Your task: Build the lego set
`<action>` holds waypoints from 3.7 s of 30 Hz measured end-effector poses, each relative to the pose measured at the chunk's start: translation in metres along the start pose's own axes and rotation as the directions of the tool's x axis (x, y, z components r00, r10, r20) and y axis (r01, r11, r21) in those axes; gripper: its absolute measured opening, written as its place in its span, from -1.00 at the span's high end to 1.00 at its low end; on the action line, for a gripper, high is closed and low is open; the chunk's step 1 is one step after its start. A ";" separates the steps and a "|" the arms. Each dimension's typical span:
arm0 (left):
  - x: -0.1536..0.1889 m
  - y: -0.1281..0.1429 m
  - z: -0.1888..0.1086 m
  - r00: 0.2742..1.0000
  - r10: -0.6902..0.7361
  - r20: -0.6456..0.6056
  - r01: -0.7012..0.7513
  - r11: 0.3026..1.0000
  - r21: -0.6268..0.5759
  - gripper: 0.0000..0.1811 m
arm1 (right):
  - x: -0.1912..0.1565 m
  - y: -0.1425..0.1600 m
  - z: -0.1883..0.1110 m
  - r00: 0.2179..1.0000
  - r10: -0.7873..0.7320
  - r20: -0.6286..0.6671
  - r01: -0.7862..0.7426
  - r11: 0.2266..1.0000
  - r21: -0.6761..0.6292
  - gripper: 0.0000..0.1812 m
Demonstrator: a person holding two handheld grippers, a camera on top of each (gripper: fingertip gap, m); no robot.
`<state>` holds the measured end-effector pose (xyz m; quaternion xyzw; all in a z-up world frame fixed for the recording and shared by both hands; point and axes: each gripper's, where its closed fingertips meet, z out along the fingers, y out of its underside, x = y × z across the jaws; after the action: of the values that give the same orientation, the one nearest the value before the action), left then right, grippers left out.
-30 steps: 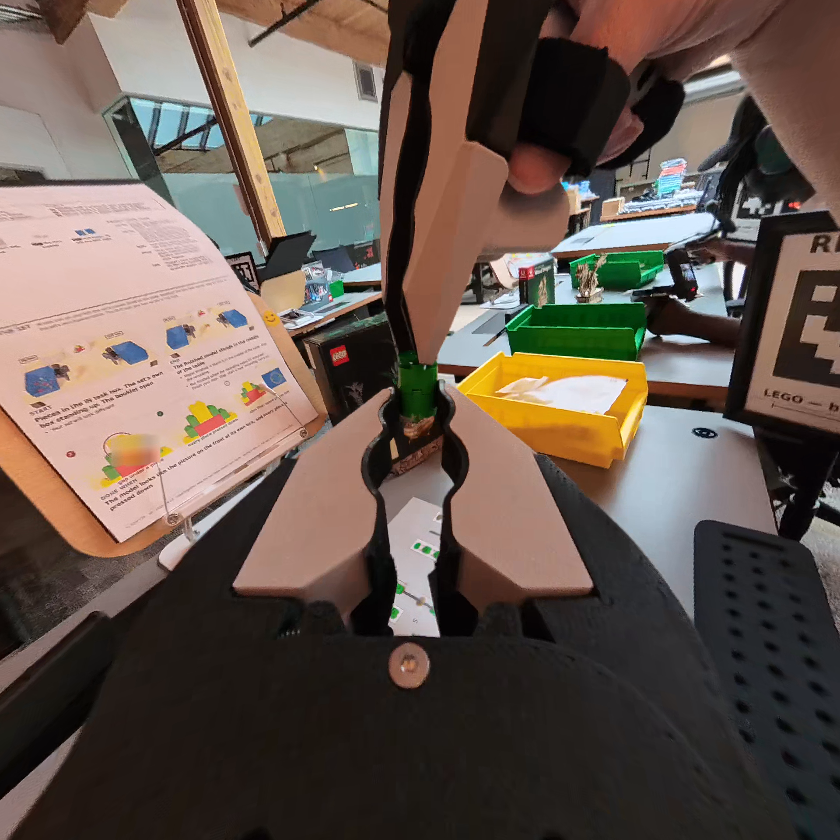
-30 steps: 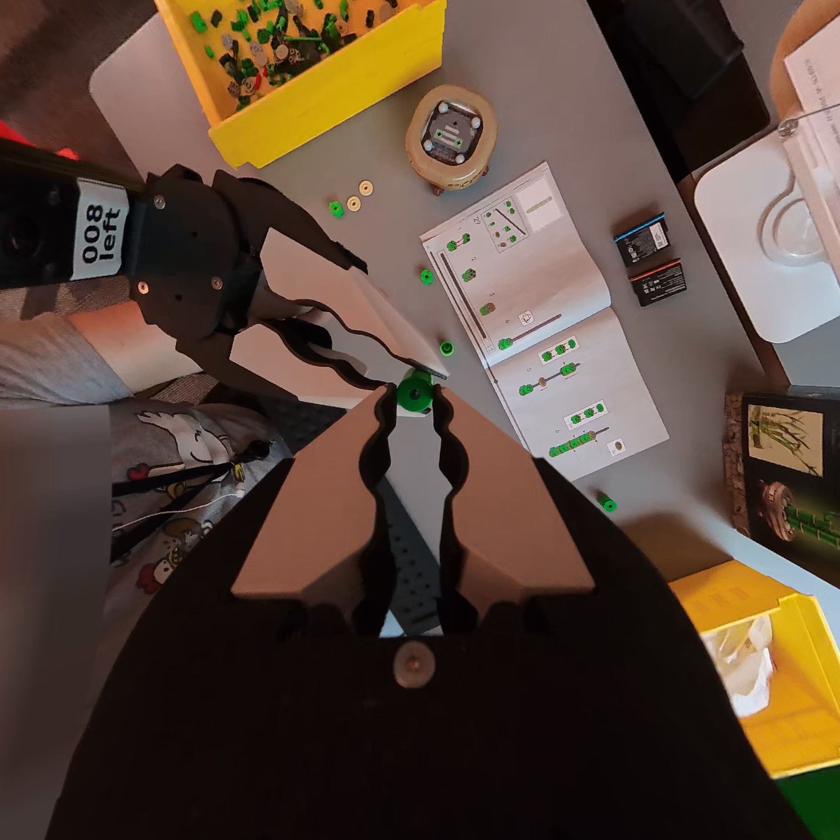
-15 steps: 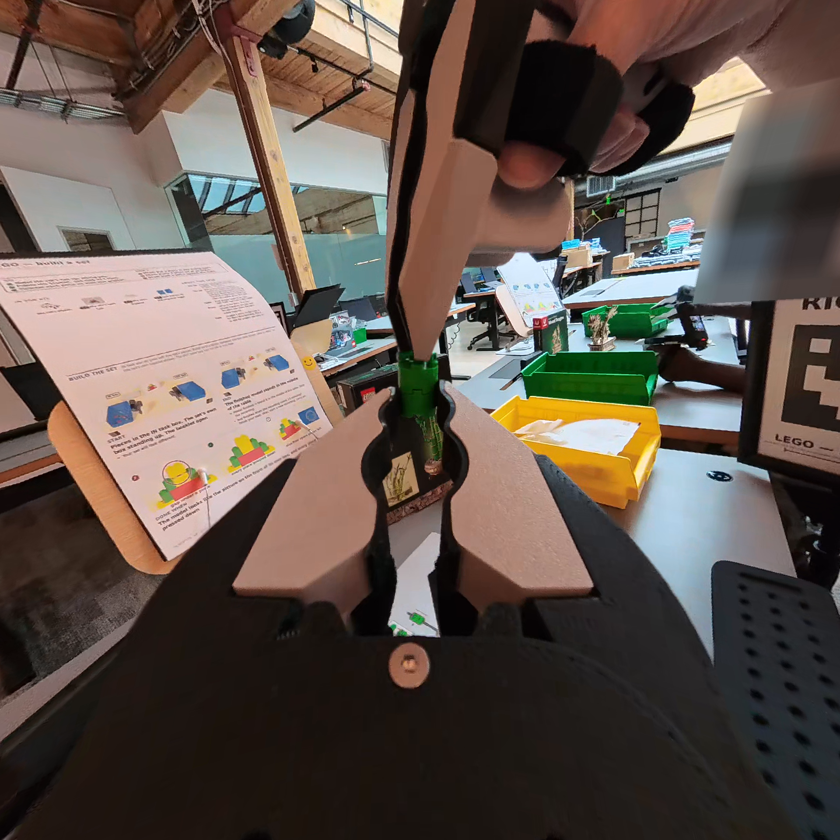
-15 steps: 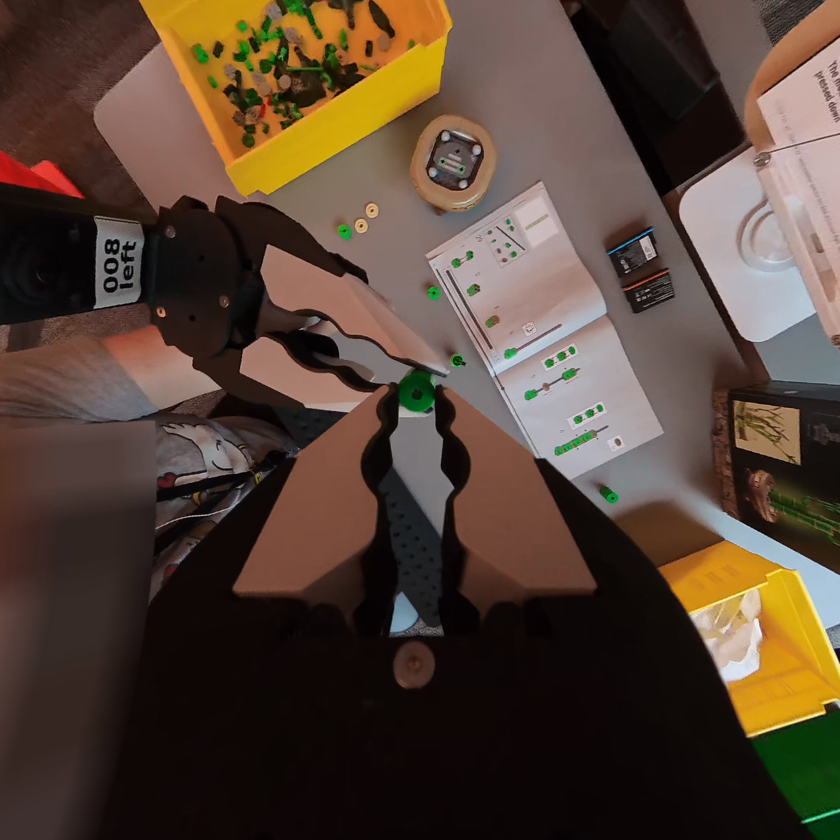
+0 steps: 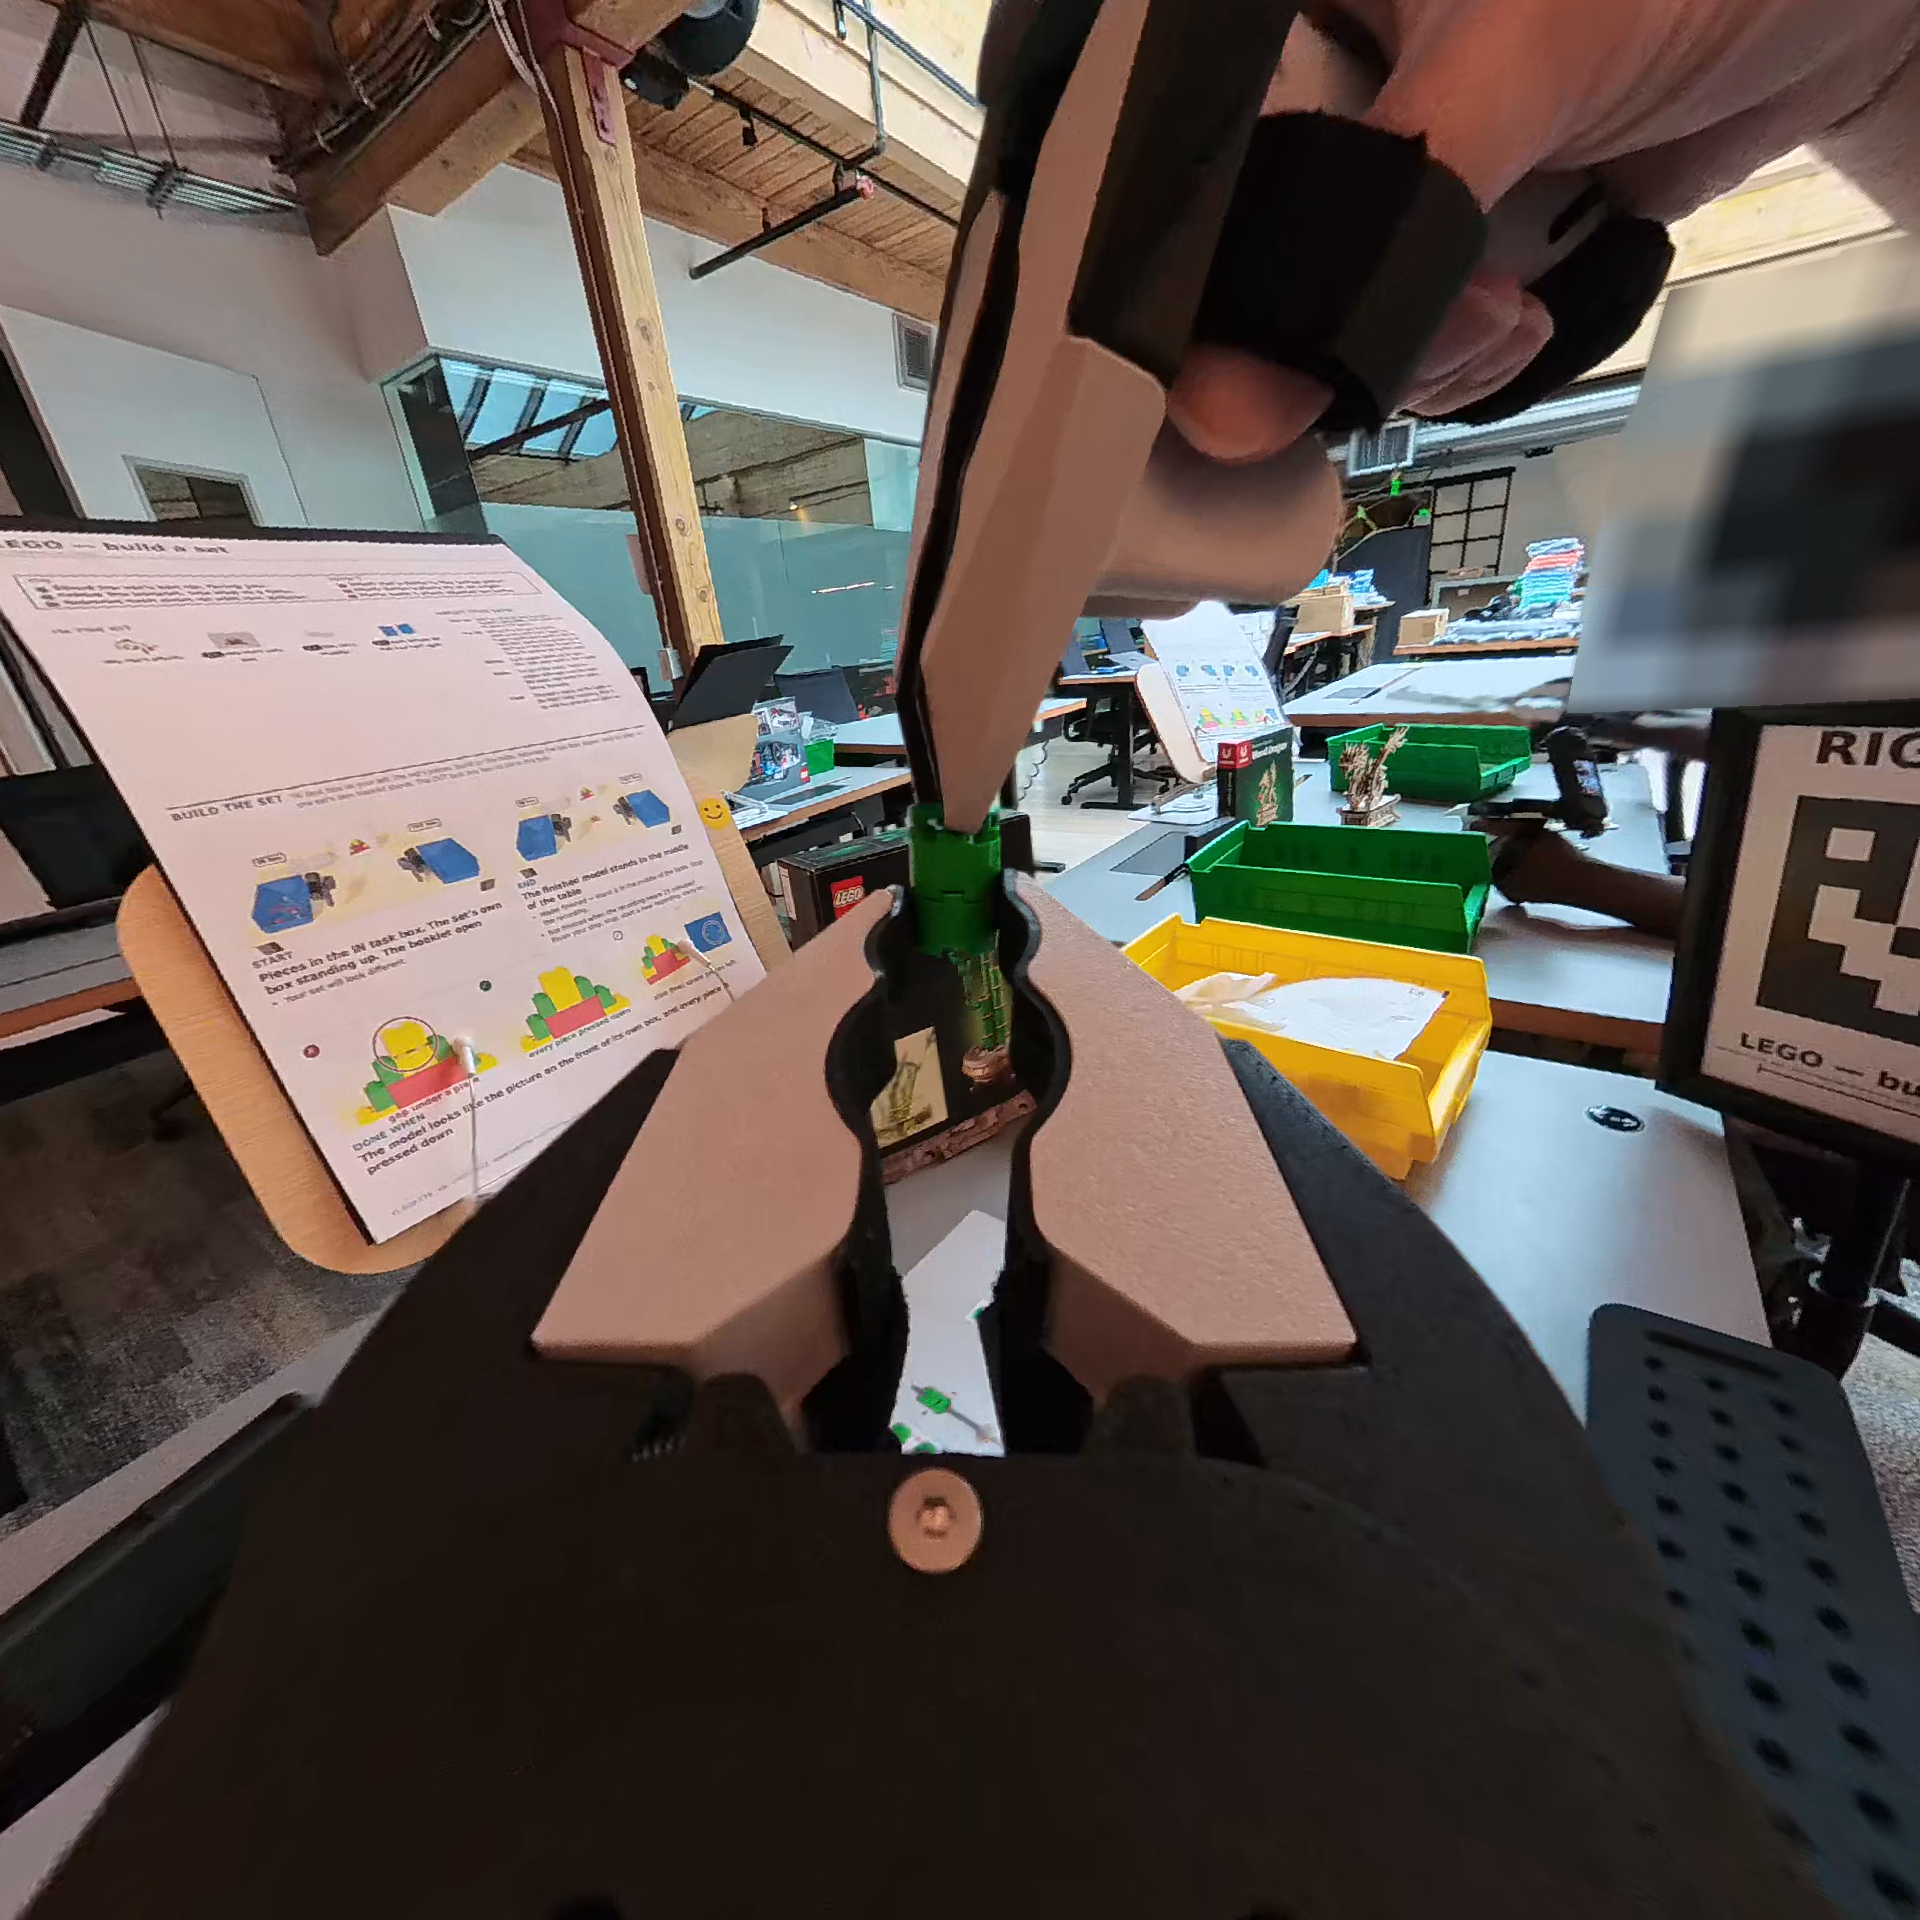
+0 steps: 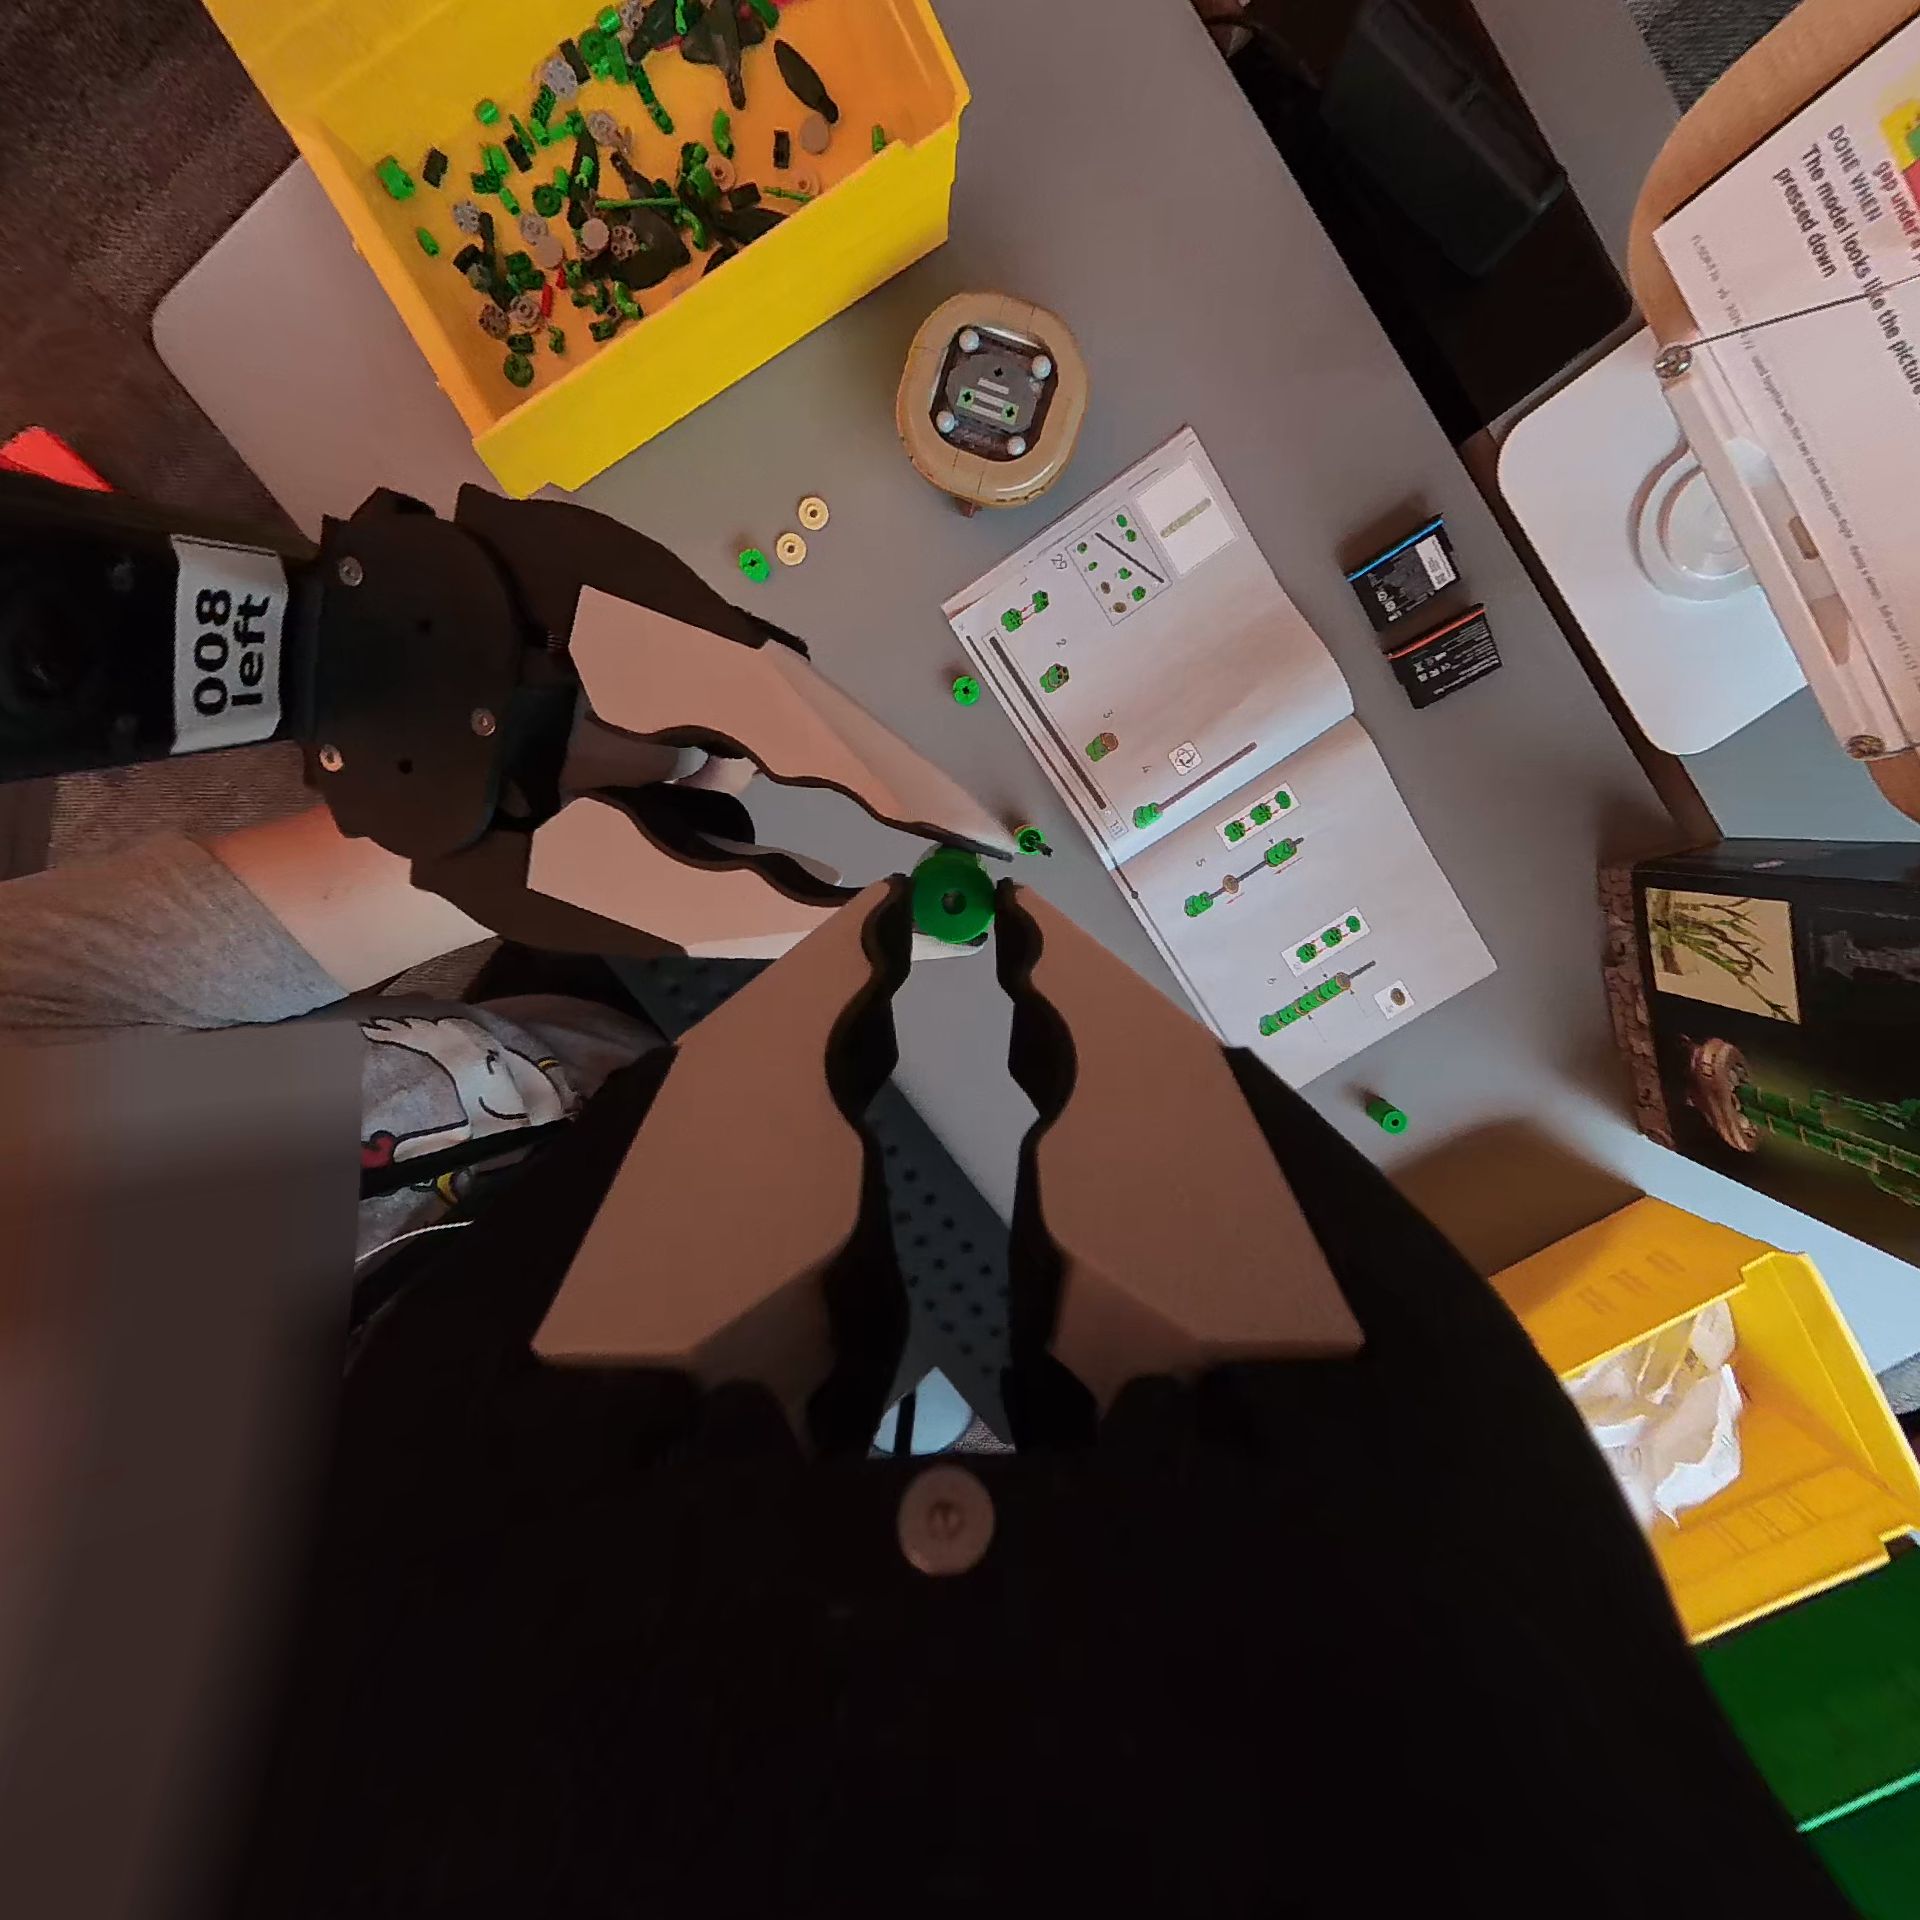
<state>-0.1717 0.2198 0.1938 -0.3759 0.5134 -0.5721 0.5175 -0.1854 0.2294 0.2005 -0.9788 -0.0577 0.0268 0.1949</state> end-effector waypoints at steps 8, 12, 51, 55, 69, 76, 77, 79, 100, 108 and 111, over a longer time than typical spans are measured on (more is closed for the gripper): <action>-0.006 0.000 -0.002 0.999 0.016 0.032 -0.016 1.000 0.000 0.87 | 0.000 -0.006 0.002 0.997 -0.021 -0.071 0.022 1.000 0.019 0.84; -0.008 0.001 -0.002 0.998 0.039 0.050 -0.039 0.999 -0.010 0.86 | 0.000 -0.007 0.003 0.995 -0.030 -0.091 0.032 0.999 0.018 0.84; -0.015 -0.002 -0.005 0.997 0.001 0.072 -0.002 1.000 0.015 0.86 | -0.002 -0.017 0.004 0.988 -0.109 -0.110 0.132 0.963 0.233 0.84; -0.014 -0.002 -0.005 0.998 -0.018 0.055 0.017 1.000 0.018 0.86 | -0.002 -0.017 0.004 0.991 -0.103 -0.086 0.123 0.954 0.275 0.84; -0.017 0.002 -0.004 0.998 -0.002 0.063 0.003 1.000 -0.005 0.85 | 0.000 -0.019 0.008 0.979 -0.157 -0.132 0.193 0.923 0.332 0.84; -0.015 0.002 -0.003 0.998 0.003 0.059 -0.002 1.000 -0.006 0.86 | 0.001 -0.016 0.009 0.981 -0.155 -0.116 0.186 0.922 0.340 0.83; -0.015 0.002 -0.003 0.998 0.003 0.058 -0.003 1.000 -0.006 0.86 | 0.001 -0.016 0.009 0.982 -0.155 -0.112 0.184 0.921 0.343 0.83; -0.015 0.002 -0.003 0.998 0.003 0.057 -0.002 1.000 -0.006 0.85 | 0.001 -0.015 0.009 0.981 -0.157 -0.112 0.187 0.920 0.345 0.83; -0.014 0.005 -0.003 0.999 -0.004 0.045 0.005 1.000 -0.030 0.86 | 0.004 -0.015 0.008 0.985 -0.137 -0.104 0.167 0.910 0.381 0.62; -0.013 0.008 -0.005 1.000 -0.014 0.020 0.015 0.998 -0.054 0.86 | 0.004 -0.017 -0.024 0.927 -0.274 -0.256 0.370 0.781 0.503 0.36; -0.011 0.007 -0.007 1.000 -0.019 0.003 0.020 0.998 -0.059 0.87 | 0.001 -0.009 -0.044 0.820 -0.388 -0.420 0.568 0.633 0.526 0.30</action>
<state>-0.1746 0.2326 0.1865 -0.3969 0.5257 -0.5611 0.5013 -0.1821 0.2216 0.2446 -0.7973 -0.2781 -0.1410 0.5168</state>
